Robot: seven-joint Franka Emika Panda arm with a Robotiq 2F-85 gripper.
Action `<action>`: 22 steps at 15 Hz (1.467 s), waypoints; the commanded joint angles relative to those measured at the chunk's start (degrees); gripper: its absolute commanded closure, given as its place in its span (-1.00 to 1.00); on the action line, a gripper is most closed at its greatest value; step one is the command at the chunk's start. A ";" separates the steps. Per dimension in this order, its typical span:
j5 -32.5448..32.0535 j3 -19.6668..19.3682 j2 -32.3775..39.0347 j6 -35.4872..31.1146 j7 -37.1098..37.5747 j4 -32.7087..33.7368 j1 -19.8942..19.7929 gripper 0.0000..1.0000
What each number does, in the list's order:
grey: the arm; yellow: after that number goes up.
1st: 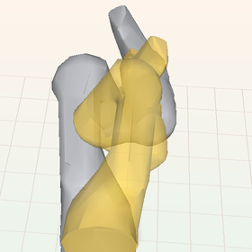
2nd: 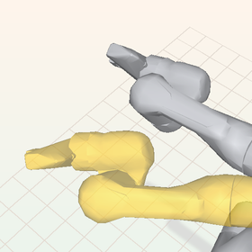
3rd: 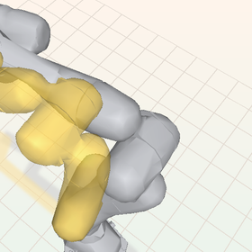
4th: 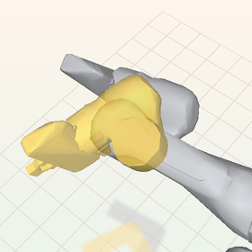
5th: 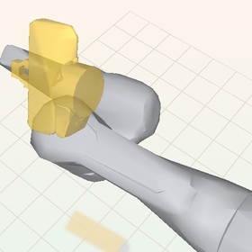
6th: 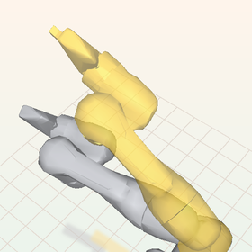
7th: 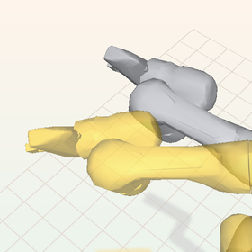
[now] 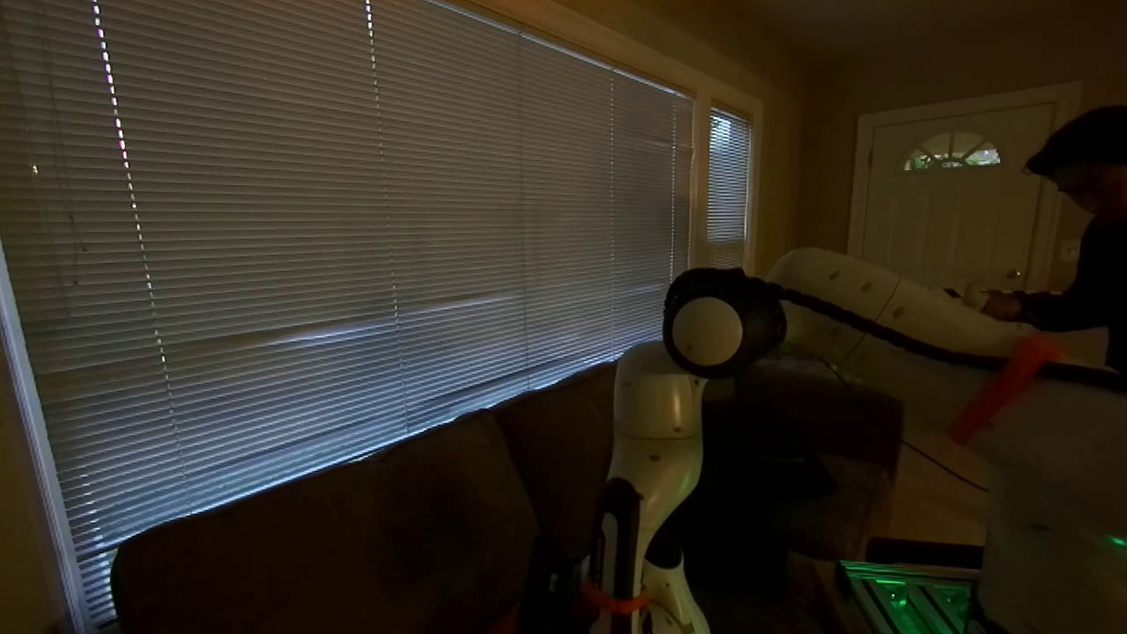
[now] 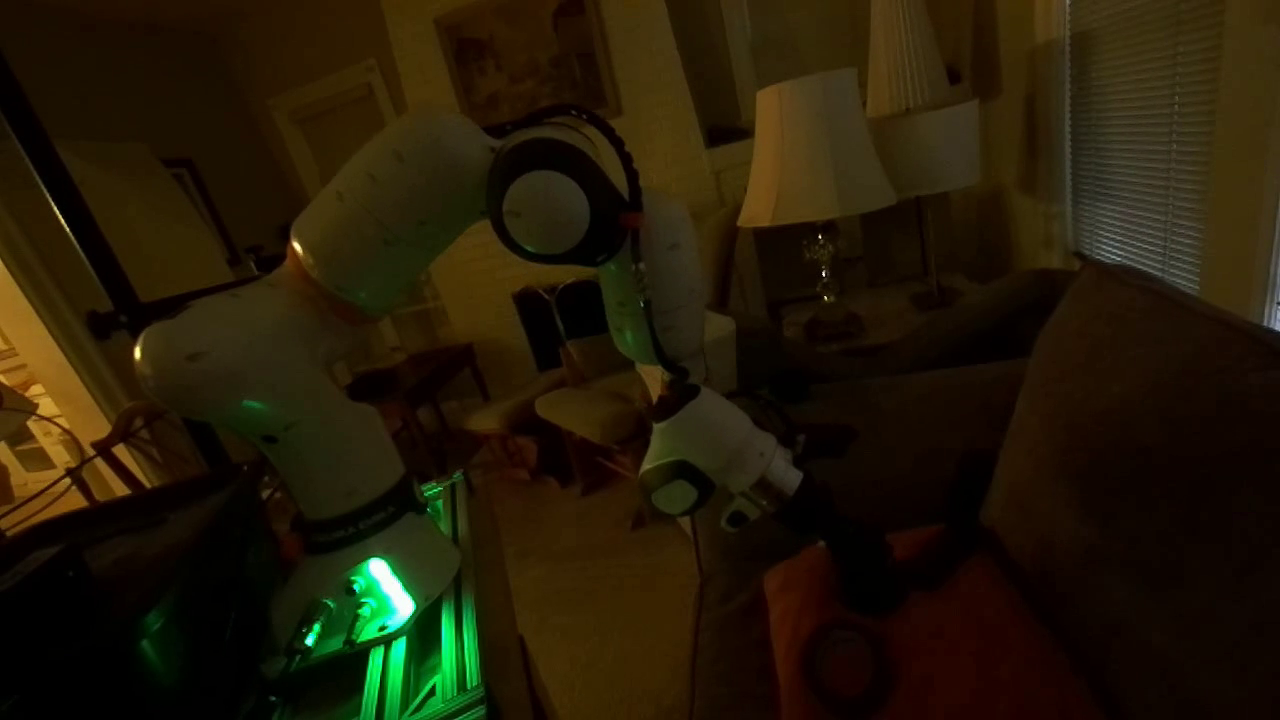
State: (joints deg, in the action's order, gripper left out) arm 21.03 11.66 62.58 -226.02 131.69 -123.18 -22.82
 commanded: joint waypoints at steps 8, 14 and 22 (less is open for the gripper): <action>-2.35 -0.29 -15.55 9.27 2.69 -11.52 1.13 -0.91; -2.54 -1.43 -15.43 8.61 2.59 -9.82 3.58 -1.00; -2.51 -1.63 -15.42 8.60 2.55 -10.13 3.68 -1.00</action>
State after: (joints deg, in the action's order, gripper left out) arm 19.36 11.42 47.43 -217.75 132.67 -133.20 -20.43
